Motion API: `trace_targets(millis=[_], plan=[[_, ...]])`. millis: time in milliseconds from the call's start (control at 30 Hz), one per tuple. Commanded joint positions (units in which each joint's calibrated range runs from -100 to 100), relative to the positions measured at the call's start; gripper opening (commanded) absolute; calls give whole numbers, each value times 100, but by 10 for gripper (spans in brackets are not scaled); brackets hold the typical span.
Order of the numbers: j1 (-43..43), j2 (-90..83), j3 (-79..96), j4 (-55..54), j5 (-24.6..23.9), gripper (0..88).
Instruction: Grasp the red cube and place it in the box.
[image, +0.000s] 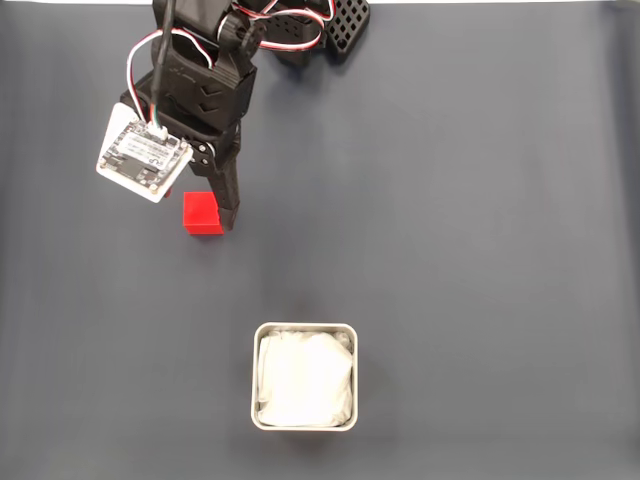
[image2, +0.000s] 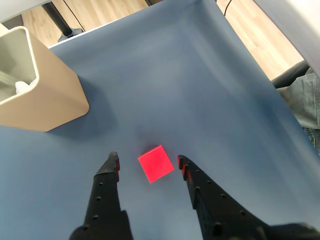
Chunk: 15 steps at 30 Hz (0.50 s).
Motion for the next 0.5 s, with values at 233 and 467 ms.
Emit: trace_targets(millis=[233, 467], plan=[[72, 90, 256, -575, 88, 288], [100, 176, 502, -837, 151, 297]])
